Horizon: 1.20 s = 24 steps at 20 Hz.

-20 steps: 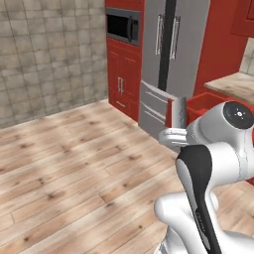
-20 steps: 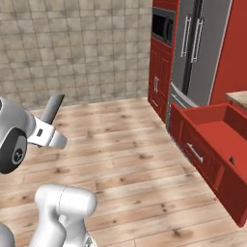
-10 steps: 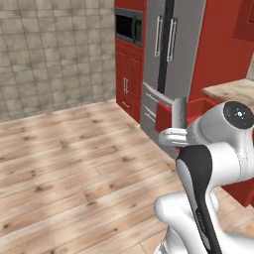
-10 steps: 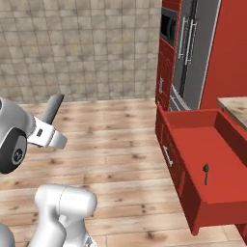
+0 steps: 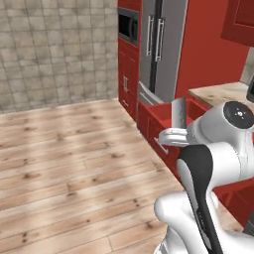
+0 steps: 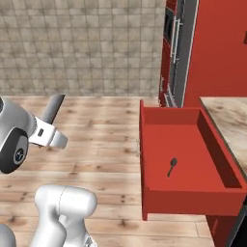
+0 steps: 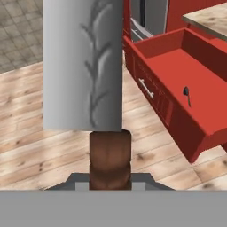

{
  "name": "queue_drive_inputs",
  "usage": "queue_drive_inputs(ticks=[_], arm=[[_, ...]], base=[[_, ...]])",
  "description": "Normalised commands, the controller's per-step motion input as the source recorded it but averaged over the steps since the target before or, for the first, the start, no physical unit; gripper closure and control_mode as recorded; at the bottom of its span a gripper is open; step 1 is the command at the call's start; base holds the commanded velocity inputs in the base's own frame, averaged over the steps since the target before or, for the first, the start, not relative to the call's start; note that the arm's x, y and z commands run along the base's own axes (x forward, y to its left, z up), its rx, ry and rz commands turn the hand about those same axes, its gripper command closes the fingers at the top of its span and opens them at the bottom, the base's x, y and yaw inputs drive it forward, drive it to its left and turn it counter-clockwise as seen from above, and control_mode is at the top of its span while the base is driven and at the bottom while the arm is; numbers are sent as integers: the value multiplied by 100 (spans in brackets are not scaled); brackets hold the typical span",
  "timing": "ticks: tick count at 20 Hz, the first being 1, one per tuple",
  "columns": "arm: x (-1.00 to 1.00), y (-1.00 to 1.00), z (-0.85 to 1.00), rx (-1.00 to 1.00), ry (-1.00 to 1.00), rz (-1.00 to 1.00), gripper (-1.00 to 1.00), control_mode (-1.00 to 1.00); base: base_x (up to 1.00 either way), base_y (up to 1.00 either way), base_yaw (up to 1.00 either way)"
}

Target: Pick up the metallic utensils from the counter and place them in the open drawer. Make sure not to pick up any wooden utensils.

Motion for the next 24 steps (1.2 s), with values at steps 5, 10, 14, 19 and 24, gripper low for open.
queue_drive_inputs(ticks=[5,10,14,19,24], arm=[[0,0,0,0,0,0,100,100],[0,0,0,0,0,0,100,100],[0,0,0,0,0,0,100,100],[0,0,0,0,0,0,100,100],[0,0,0,0,0,0,100,100]], base=[[-59,-80,11],[6,-85,8],[32,-77,13],[23,-68,14],[57,-5,4]])
